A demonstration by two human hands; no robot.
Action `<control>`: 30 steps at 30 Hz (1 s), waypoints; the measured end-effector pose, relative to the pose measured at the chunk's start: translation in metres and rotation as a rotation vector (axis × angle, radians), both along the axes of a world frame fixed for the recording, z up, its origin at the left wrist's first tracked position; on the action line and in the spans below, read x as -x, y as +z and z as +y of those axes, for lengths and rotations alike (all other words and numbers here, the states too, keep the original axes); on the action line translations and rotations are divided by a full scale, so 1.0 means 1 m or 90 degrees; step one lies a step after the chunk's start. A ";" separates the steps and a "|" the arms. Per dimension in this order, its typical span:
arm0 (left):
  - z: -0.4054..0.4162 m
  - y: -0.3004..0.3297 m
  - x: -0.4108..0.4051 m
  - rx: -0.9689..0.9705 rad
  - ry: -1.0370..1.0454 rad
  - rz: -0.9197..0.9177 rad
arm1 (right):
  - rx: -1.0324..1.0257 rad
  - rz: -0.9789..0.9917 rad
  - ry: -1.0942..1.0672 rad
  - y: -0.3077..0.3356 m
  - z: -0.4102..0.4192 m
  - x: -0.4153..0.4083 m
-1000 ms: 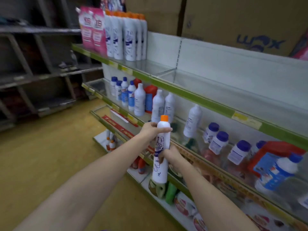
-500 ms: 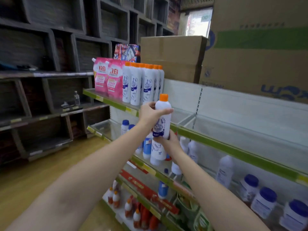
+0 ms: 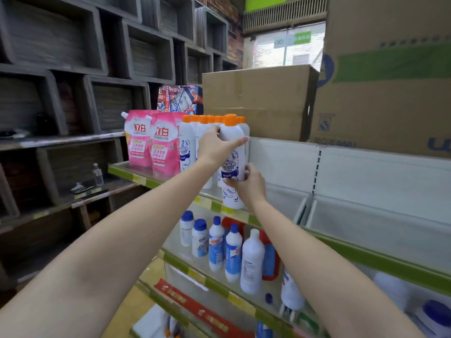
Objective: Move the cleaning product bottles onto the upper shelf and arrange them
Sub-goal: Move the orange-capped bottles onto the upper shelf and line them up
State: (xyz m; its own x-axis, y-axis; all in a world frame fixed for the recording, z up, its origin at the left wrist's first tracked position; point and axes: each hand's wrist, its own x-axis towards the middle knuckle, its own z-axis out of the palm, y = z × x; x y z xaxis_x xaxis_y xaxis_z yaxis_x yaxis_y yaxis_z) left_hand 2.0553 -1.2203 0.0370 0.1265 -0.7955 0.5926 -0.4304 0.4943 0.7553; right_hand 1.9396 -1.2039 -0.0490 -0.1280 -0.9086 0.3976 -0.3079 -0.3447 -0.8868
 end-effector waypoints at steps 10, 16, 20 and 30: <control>-0.105 0.007 -0.013 -0.067 0.094 -0.223 | -0.090 0.140 0.048 -0.003 -0.124 -0.019; -0.121 0.006 -0.019 -0.025 0.129 -0.295 | -0.102 0.317 0.009 0.003 -0.148 -0.018; -0.128 -0.003 -0.018 -0.046 0.139 -0.258 | -0.100 0.305 -0.052 -0.001 -0.148 -0.026; -0.110 -0.049 -0.032 -0.090 0.078 -0.305 | -0.164 0.330 -0.176 -0.015 -0.108 -0.045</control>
State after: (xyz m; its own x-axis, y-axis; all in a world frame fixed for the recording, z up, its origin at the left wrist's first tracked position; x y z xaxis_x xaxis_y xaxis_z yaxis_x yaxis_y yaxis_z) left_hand 2.0873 -1.3302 -0.0124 -0.0354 -0.8686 0.4942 -0.7930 0.3253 0.5150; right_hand 1.9844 -1.3114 -0.0637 -0.2213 -0.9442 0.2439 -0.7661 0.0137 -0.6425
